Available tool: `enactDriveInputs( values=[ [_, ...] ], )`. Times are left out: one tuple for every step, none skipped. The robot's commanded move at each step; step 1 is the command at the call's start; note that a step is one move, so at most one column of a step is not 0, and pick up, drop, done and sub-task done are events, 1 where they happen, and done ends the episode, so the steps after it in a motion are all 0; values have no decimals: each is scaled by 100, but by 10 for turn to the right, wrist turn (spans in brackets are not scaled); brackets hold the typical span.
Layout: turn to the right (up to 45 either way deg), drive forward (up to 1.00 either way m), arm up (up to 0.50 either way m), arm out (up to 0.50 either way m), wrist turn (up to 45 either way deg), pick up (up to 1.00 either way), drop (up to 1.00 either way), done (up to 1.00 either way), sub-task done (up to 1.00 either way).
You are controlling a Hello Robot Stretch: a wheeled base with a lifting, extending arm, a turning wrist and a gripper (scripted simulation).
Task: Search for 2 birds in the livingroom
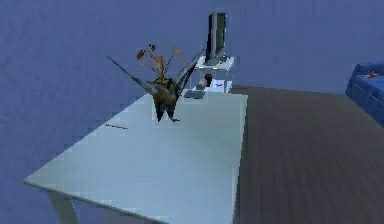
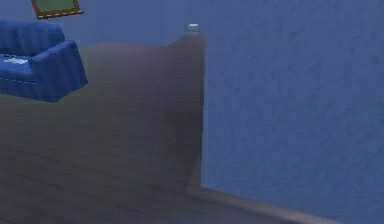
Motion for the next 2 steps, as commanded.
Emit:
enactDriveInputs(
  values=[
    [-90, 0, 0, 0, 0, 0, 0, 0, 0],
    [0, 0, 0, 0, 0, 0, 0, 0, 100]
  ],
)
